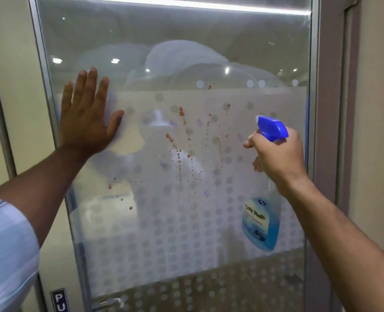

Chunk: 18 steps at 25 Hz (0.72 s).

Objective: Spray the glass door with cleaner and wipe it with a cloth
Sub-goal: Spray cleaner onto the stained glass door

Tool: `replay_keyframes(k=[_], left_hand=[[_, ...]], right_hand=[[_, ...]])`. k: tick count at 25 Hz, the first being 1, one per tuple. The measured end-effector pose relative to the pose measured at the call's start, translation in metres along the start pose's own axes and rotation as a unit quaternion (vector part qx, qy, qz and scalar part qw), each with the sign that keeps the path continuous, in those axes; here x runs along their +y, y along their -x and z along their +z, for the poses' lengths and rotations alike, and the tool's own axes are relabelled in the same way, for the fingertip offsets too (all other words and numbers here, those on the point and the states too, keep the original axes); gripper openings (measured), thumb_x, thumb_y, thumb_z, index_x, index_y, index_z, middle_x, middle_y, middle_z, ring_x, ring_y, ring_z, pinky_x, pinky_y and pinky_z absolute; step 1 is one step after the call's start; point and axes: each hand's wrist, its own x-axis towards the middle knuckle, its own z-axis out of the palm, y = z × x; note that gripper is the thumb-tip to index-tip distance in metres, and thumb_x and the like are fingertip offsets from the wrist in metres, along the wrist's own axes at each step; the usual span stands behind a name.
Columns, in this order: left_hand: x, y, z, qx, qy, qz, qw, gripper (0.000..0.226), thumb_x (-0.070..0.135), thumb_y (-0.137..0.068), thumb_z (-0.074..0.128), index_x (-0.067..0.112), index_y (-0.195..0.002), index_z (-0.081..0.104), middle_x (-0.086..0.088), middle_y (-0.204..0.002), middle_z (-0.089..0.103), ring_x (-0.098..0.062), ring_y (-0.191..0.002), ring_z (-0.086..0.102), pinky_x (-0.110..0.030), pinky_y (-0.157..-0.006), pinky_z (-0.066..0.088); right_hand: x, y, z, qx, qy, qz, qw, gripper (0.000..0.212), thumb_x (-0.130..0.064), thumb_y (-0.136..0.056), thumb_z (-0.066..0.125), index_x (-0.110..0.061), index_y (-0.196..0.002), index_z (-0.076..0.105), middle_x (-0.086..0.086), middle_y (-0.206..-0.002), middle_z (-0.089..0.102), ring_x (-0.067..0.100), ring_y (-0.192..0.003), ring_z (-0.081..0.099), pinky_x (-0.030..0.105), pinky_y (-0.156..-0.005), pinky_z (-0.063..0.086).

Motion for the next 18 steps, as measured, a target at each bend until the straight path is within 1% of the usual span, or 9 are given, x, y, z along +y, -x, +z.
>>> replay_keyframes(k=[1, 3, 5, 7, 9, 10, 14, 16, 18], left_hand=[[0.000, 0.000, 0.001, 0.003, 0.000, 0.001, 1.000, 0.077, 0.055, -0.114, 0.040, 0.013, -0.175, 0.018, -0.017, -0.182, 0.016, -0.036, -0.170, 0.013, -0.055, -0.138, 0.011], [0.000, 0.001, 0.001, 0.006, 0.002, 0.001, 1.000, 0.077, 0.055, -0.114, 0.040, 0.013, -0.175, 0.018, -0.017, -0.182, 0.016, -0.036, -0.170, 0.014, -0.055, -0.137, 0.012], [0.001, 0.001, 0.002, 0.006, 0.001, 0.001, 1.000, 0.077, 0.055, -0.114, 0.040, 0.013, -0.175, 0.019, -0.017, -0.182, 0.017, -0.036, -0.170, 0.014, -0.055, -0.137, 0.013], [0.001, 0.001, 0.003, 0.005, 0.001, 0.001, 1.000, 0.077, 0.055, -0.114, 0.040, 0.012, -0.174, 0.020, -0.018, -0.182, 0.017, -0.036, -0.170, 0.015, -0.054, -0.137, 0.013], [0.000, 0.000, 0.003, 0.007, -0.001, 0.001, 1.000, 0.077, 0.055, -0.114, 0.040, 0.011, -0.174, 0.021, -0.018, -0.182, 0.018, -0.036, -0.170, 0.015, -0.054, -0.137, 0.012], [0.000, 0.000, 0.003, 0.007, -0.001, 0.000, 1.000, 0.077, 0.056, -0.114, 0.040, 0.011, -0.174, 0.021, -0.018, -0.182, 0.018, -0.036, -0.170, 0.015, -0.054, -0.137, 0.012], [-0.001, 0.000, 0.002, 0.008, -0.004, 0.000, 1.000, 0.077, 0.055, -0.114, 0.040, 0.011, -0.174, 0.022, -0.018, -0.181, 0.019, -0.037, -0.170, 0.016, -0.054, -0.137, 0.013], [0.000, 0.000, 0.003, 0.007, -0.005, -0.001, 1.000, 0.077, 0.055, -0.114, 0.040, 0.011, -0.174, 0.023, -0.018, -0.181, 0.019, -0.036, -0.170, 0.016, -0.053, -0.137, 0.012], [0.000, 0.000, 0.003, 0.005, -0.006, -0.002, 1.000, 0.077, 0.056, -0.114, 0.040, 0.011, -0.174, 0.023, -0.018, -0.182, 0.019, -0.036, -0.170, 0.016, -0.051, -0.137, 0.010]], right_hand=[[-0.007, -0.005, 0.003, -0.005, -0.003, -0.008, 1.000, 0.008, -0.015, -0.091, 0.069, -0.008, -0.090, 0.069, 0.022, -0.093, 0.076, 0.023, -0.065, 0.066, 0.048, -0.063, 0.062], [-0.019, -0.012, 0.013, -0.008, -0.003, -0.025, 1.000, 0.018, -0.016, -0.090, 0.068, 0.001, -0.095, 0.066, 0.026, -0.092, 0.074, 0.010, -0.061, 0.070, 0.055, -0.068, 0.064], [-0.031, -0.013, 0.026, -0.016, -0.004, -0.040, 0.999, 0.026, -0.018, -0.087, 0.066, 0.007, -0.095, 0.063, 0.031, -0.087, 0.071, 0.009, -0.057, 0.071, 0.061, -0.067, 0.062], [-0.043, -0.010, 0.041, -0.033, -0.009, -0.064, 0.997, 0.022, -0.017, -0.086, 0.065, 0.005, -0.090, 0.063, 0.032, -0.086, 0.070, 0.022, -0.061, 0.072, 0.060, -0.064, 0.062], [-0.054, -0.003, 0.059, -0.051, -0.011, -0.089, 0.995, 0.018, -0.016, -0.087, 0.066, 0.001, -0.087, 0.066, 0.028, -0.085, 0.072, 0.041, -0.072, 0.071, 0.063, -0.061, 0.061], [-0.058, 0.001, 0.068, -0.064, -0.014, -0.096, 0.993, 0.017, -0.017, -0.087, 0.067, 0.001, -0.087, 0.067, 0.026, -0.085, 0.072, 0.045, -0.076, 0.069, 0.064, -0.060, 0.060], [-0.069, 0.016, 0.093, -0.105, -0.035, -0.102, 0.989, 0.019, -0.016, -0.086, 0.066, 0.003, -0.089, 0.066, 0.029, -0.083, 0.070, 0.047, -0.076, 0.068, 0.064, -0.059, 0.059], [-0.070, 0.016, 0.095, -0.101, -0.034, -0.101, 0.989, 0.016, -0.015, -0.088, 0.067, 0.002, -0.087, 0.066, 0.029, -0.081, 0.070, 0.047, -0.073, 0.069, 0.064, -0.060, 0.060], [-0.069, 0.009, 0.090, -0.083, -0.025, -0.097, 0.992, 0.019, -0.018, -0.086, 0.067, 0.000, -0.086, 0.066, 0.028, -0.082, 0.071, 0.047, -0.074, 0.069, 0.064, -0.060, 0.060]])
